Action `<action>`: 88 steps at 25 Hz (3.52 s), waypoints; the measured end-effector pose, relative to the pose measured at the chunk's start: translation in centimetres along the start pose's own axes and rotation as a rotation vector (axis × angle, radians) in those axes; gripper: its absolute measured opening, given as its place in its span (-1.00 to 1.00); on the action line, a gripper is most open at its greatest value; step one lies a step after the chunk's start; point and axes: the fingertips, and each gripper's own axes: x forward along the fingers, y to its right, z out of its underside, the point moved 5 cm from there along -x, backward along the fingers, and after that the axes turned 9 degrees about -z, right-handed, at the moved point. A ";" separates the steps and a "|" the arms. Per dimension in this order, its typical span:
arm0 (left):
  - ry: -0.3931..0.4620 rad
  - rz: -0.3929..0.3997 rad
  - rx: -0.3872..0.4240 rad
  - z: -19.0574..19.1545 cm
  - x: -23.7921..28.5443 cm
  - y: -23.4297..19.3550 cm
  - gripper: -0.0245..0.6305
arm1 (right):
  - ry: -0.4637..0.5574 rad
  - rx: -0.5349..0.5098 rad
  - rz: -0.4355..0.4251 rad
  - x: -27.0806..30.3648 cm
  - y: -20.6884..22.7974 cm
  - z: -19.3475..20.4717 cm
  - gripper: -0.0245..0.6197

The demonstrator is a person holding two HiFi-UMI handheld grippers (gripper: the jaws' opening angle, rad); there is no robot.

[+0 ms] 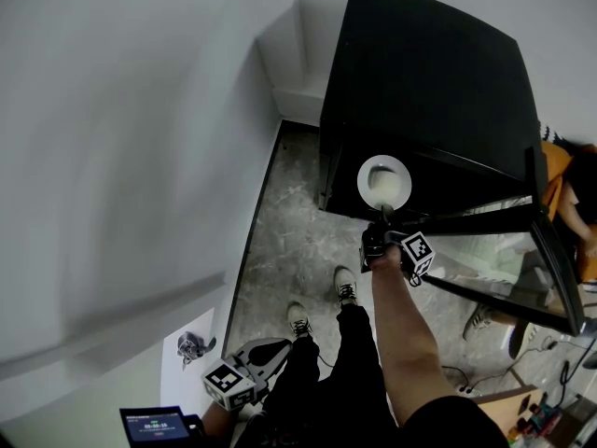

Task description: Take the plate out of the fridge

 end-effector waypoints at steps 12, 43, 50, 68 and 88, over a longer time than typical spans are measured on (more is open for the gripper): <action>0.008 0.033 0.005 -0.7 0.8 1.4 -0.91 | -0.021 -0.001 -0.023 -0.5 0.7 -0.3 -0.85; 0.051 0.083 0.132 -1.2 -1.6 2.2 -0.91 | -0.170 -0.081 -0.067 -13.2 -5.8 2.0 -0.87; 0.077 0.163 0.211 -1.9 -1.8 4.0 -0.91 | -0.176 -0.071 -0.128 -18.3 -13.0 3.9 -0.87; 0.199 0.243 0.313 -5.6 -1.2 7.8 -0.91 | 0.036 -0.180 -0.288 -15.2 -34.8 1.0 -0.87; 0.253 0.159 0.275 -7.6 -2.2 5.0 -0.91 | 0.213 -0.028 -0.061 -4.1 -35.7 -1.0 -0.87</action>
